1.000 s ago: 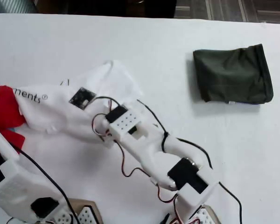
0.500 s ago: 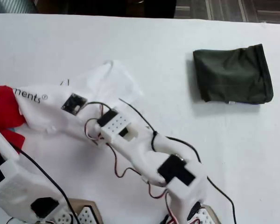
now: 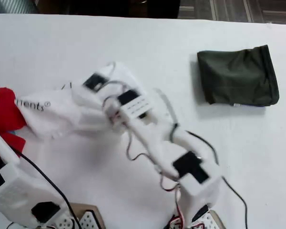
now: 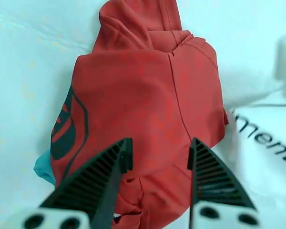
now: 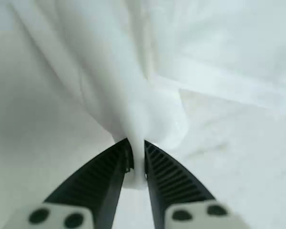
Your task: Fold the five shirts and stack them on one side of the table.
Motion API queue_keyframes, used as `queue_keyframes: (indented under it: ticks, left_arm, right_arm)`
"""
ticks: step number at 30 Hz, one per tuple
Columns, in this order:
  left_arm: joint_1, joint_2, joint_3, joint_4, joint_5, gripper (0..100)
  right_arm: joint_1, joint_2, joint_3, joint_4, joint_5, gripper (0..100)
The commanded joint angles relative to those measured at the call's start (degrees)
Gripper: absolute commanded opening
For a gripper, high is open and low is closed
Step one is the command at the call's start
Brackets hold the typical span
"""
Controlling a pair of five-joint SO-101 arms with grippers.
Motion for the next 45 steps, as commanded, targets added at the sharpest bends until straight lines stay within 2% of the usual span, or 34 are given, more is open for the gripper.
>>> queue_keyframes:
  ticks: [1, 6, 14, 18, 26, 31, 35, 40, 45]
  left_arm:
    - [1.0, -0.4, -1.8, 0.4, -0.1, 21]
    - [6.1, -0.4, 0.0, 3.3, 0.1, 21]
    - [20.8, -0.7, -4.7, 14.9, 2.8, 21]
    - [30.1, -1.1, -6.2, 16.6, 2.8, 21]
    - [54.2, -0.7, -6.1, 16.6, 3.1, 21]
    - [64.5, 0.4, -5.8, 16.5, 9.8, 24]
    - [69.0, 3.0, -2.1, 16.5, 15.9, 28]
    - [71.9, 9.0, 3.5, 15.6, 16.3, 28]
    - [71.3, 15.6, 3.9, 13.1, 16.1, 28]
  right_arm:
    - [6.5, -11.2, -2.1, 4.6, 3.9, 1.9]
    - [13.2, -20.4, -2.1, 11.3, 10.0, 1.9]
    - [24.4, -34.1, -2.2, 18.9, 19.2, 1.9]
    - [28.4, -38.4, -1.6, 17.2, 20.7, 1.9]
    - [30.1, -35.5, 6.2, 7.3, 20.2, 1.9]
    - [33.5, -33.3, 9.3, 2.8, 18.9, 1.9]
    - [36.6, -33.0, 11.1, 0.3, 15.4, 1.9]
    - [38.3, -33.2, 14.4, -1.2, 13.5, 1.9]
    - [38.2, -33.5, 16.4, -1.2, 13.3, 2.0]
